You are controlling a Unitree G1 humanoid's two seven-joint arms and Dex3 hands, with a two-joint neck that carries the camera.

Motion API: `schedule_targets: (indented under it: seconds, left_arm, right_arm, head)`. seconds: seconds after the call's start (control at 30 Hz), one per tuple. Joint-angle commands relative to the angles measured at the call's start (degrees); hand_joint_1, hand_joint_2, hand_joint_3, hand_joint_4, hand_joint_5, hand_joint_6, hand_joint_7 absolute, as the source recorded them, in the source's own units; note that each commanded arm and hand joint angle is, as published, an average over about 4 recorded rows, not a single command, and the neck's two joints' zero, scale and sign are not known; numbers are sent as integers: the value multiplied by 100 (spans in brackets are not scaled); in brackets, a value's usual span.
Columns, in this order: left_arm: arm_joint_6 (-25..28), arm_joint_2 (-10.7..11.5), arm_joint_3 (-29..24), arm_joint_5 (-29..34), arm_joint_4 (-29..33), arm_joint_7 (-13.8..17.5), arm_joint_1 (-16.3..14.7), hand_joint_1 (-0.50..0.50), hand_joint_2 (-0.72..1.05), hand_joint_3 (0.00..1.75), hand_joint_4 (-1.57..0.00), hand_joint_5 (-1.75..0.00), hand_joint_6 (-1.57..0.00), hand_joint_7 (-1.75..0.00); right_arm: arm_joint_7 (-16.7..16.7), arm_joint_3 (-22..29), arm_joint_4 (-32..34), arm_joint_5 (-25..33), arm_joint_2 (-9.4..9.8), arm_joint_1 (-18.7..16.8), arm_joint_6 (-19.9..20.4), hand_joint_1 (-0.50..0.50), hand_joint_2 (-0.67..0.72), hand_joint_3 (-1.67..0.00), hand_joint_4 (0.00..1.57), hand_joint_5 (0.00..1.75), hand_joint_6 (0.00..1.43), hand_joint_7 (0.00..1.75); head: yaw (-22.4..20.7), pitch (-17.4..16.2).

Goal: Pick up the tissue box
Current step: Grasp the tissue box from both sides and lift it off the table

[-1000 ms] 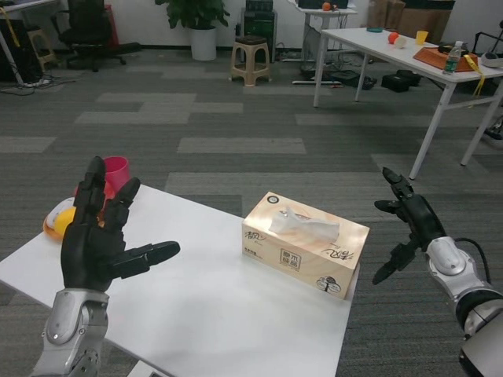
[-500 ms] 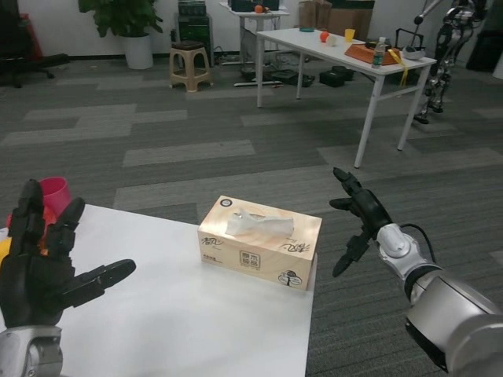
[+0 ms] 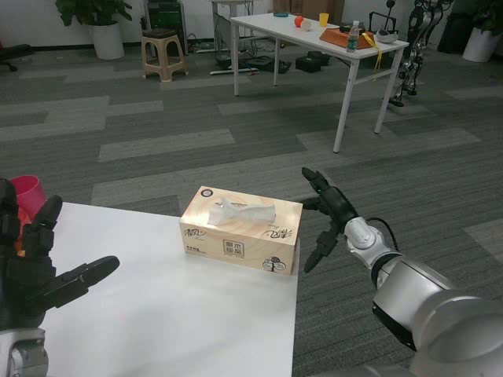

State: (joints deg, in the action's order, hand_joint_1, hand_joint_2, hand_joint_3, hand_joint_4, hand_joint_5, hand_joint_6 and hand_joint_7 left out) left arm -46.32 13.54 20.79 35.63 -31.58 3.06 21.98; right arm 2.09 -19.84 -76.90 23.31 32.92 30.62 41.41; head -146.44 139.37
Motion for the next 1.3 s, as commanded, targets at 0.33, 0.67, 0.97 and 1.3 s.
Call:
schedule_targets:
  seconds: [0.33,0.67,0.97,1.3]
  left_arm:
    - [-61,-35,-4,19,-58,-7,8,50,43,0,0,-62,0,0]
    - [-61,-42,-6,21,-69,-7,6,50,43,0,0,-62,0,0]
    - [-70,-44,-28,14,-72,-7,-40,50,43,0,0,-62,0,0]
    - [-70,-44,-42,23,-67,-7,-84,50,43,0,0,-62,0,0]
  right_arm:
    - [131,-182,-56,16,-170,43,-58,-38,42,-8,49,58,0,14]
    - [160,-439,291,7,-275,-106,-54,-38,44,-8,54,58,0,14]
    - [160,-620,557,7,-332,-232,-45,-38,42,-8,54,58,0,14]
    - [149,-809,909,5,-365,-445,-27,-38,41,-8,51,58,0,14]
  head:
    - [155,-149]
    - [94,-166]
    - [-59,-233]
    - [-506,-278]
